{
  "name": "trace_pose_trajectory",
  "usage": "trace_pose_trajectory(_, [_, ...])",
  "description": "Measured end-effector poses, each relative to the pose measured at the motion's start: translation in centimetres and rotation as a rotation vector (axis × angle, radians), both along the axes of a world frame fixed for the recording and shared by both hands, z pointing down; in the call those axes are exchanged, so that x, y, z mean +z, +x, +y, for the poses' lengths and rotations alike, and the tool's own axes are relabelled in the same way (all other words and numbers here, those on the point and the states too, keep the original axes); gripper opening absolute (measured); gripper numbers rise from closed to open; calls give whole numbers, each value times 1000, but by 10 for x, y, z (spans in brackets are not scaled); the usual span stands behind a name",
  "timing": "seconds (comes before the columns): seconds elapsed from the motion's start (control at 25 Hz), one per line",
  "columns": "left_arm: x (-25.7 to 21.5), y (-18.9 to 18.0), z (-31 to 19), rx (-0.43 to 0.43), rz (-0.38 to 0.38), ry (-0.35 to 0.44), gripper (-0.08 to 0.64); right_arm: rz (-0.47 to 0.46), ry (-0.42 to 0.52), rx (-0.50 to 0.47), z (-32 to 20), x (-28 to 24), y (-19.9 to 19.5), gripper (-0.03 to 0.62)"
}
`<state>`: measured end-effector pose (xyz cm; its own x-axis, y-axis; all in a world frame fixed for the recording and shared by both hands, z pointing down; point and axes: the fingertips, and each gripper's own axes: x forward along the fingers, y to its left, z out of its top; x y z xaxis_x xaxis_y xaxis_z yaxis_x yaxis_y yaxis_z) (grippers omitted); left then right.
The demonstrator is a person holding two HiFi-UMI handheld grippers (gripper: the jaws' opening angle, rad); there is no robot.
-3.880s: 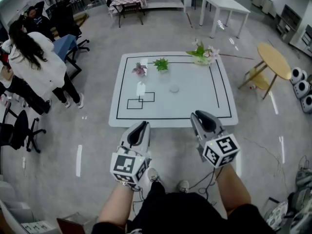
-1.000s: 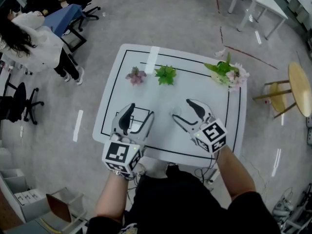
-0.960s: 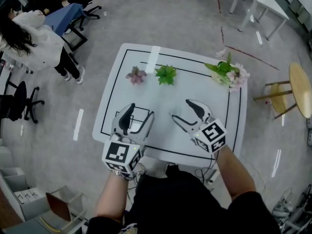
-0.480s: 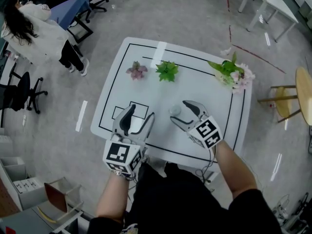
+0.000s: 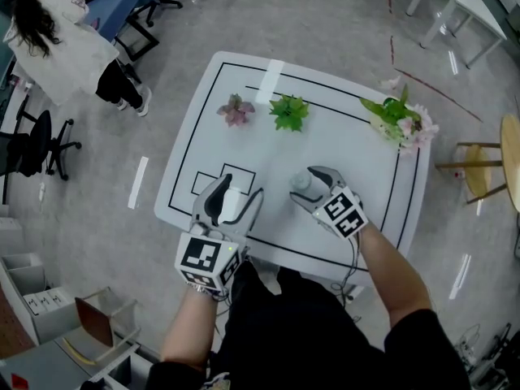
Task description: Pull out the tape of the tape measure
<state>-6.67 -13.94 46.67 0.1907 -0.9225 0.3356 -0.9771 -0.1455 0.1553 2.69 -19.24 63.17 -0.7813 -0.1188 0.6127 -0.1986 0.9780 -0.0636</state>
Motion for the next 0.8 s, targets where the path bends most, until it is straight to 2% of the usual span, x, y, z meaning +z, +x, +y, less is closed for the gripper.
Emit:
trace_pose_trajectory(0.36, [8,-18,3,-5,17,-16,253,72,-4,-30,-6,26,-3,305])
trace_pose_trajectory(0.8, [18,-21,7,-2,38,-40,253,134,45,-201,-4,36,-2,299])
